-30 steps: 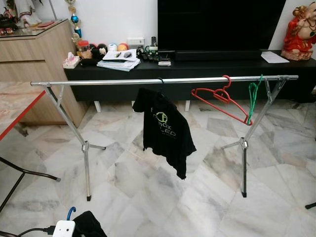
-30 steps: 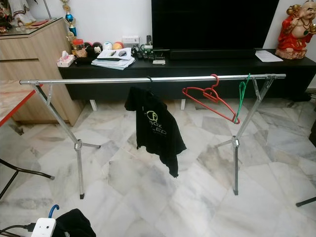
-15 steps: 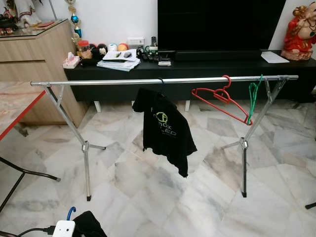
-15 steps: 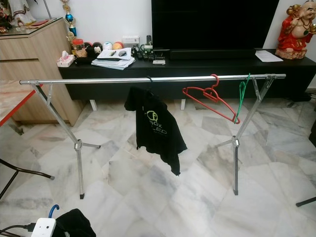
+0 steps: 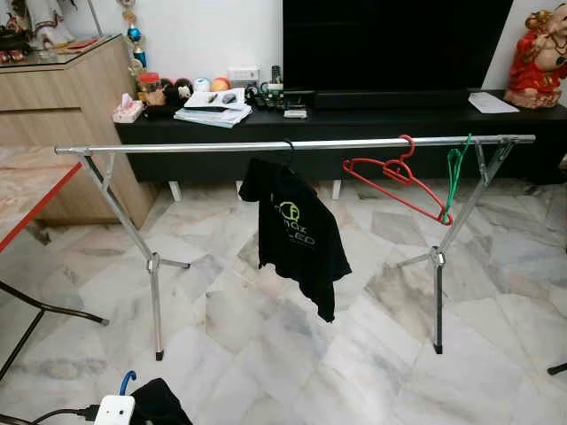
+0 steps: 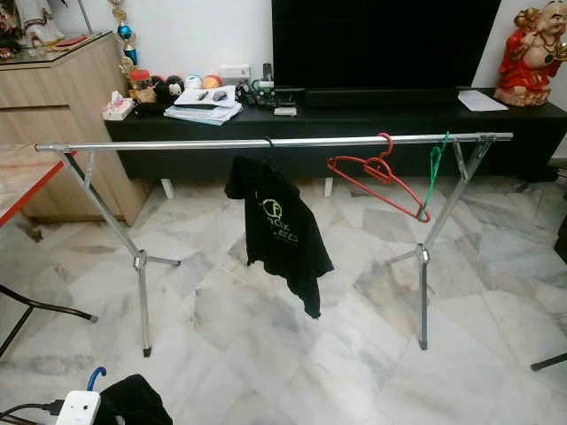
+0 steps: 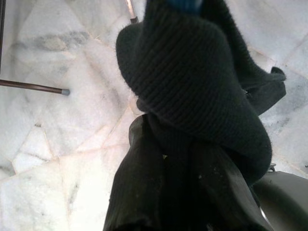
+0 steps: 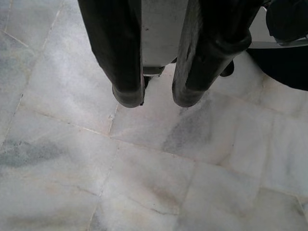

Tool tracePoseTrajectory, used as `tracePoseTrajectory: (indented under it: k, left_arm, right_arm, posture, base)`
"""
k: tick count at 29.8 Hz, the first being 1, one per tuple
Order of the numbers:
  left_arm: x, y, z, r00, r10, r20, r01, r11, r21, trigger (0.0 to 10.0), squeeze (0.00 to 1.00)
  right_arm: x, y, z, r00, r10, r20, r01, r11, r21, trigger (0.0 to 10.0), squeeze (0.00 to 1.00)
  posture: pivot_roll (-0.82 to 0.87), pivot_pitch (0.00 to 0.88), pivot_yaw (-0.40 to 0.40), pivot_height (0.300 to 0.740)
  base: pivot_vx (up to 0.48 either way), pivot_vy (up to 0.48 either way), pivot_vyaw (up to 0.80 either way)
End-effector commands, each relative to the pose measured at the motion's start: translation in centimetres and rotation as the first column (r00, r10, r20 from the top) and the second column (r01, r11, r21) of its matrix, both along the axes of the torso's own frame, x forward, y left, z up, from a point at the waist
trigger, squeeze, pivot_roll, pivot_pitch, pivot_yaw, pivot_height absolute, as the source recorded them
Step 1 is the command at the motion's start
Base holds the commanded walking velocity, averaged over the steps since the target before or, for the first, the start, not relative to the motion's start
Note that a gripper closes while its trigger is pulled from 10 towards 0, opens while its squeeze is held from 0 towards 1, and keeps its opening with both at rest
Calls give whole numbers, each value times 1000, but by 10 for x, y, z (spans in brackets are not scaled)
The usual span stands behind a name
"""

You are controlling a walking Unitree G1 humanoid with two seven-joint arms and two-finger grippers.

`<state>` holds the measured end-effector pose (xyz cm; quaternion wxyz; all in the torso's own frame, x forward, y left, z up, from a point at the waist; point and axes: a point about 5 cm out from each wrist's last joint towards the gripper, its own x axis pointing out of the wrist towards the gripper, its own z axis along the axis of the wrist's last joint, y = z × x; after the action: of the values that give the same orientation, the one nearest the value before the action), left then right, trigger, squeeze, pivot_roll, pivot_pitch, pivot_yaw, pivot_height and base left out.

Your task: Hang hanger

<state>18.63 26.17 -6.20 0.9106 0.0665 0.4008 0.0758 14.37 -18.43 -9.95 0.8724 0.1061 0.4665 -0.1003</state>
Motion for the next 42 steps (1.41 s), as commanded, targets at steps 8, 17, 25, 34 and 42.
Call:
tracePoseTrajectory:
  k: [8,17,25,34,42]
  left_arm:
    - [-32,-26,-24,971,-155,-183,128,980,-152,10000,0]
    - [-32,-26,-24,971,-155,-183,128,980,-152,10000,0]
    - [-15,-30,-17,970,-201,-137,187,976,-107,10000,0]
    - [-7,-32,-13,968,-228,-105,221,972,-76,10000,0]
    - [-1,-23,-6,982,-186,-31,185,983,-12,10000,0]
  right_arm:
    - [-16,-27,-3,993,29,-117,-30,999,-14,10000,0]
    - [-16,-27,-3,993,29,-117,-30,999,-14,10000,0]
    - [-9,-25,-1,982,158,-101,-163,985,-48,10000,0]
    - [-4,-18,0,969,228,-97,-234,970,-62,10000,0]
    - [0,-14,0,966,241,-97,-248,967,-61,10000,0]
  posture:
    - [64,0,10,740]
    - [64,0,10,740]
    - [58,0,24,740]
    - [61,0,23,740]
    - [68,0,20,740]
  base:
    - [0,0,0]
    - [0,0,0]
    - [0,0,0]
    - [0,0,0]
    - [0,0,0]
